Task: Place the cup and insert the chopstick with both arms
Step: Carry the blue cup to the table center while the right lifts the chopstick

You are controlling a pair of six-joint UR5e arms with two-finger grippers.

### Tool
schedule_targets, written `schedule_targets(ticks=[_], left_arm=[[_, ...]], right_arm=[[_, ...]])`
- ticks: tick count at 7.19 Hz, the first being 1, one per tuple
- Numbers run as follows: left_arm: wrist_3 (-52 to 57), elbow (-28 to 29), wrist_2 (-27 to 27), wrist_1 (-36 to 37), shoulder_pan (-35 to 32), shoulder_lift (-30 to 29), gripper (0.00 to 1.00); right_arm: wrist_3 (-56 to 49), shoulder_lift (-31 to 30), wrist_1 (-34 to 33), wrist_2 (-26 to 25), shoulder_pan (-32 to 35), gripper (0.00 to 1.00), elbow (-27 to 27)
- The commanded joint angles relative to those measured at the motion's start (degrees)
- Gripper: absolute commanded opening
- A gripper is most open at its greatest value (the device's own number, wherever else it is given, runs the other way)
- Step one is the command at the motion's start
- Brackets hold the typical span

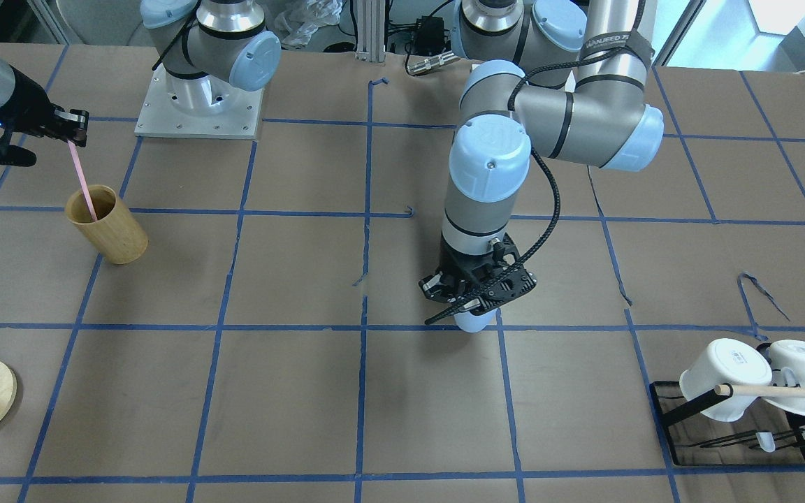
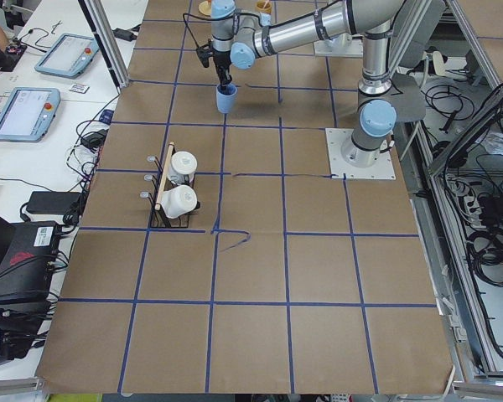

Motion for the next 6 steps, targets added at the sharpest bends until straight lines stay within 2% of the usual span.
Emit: schedule_targets(ticks=[1,2,3,5,6], left_arm=[[-8.7,13.3,-4.3,-3.4,-3.0,-6.8,0.00],[-9.8,17.9,-4.2,-3.4,-4.4,-10.9,0.00],[-10.8,20.3,-4.3,-3.2,-5.1,-14.3,0.00],[-10.8,21.0,-4.2,-3.1,-7.9,-16.5,0.00],[-10.7,21.0,-4.2,-3.0,-8.1,-17.3,0.00]], right_arm=[[0.0,0.2,8.1,2.2,0.2,0.07,-6.2],[-0.1,0.0,9.6,1.9,0.1,0.07,-7.7],[-0.1,-0.4,14.4,1.2,0.1,0.07,-10.4],[0.0,0.2,25.4,1.2,0.2,0.07,-22.2],[0.1,0.2,26.5,1.8,0.2,0.07,-24.2]])
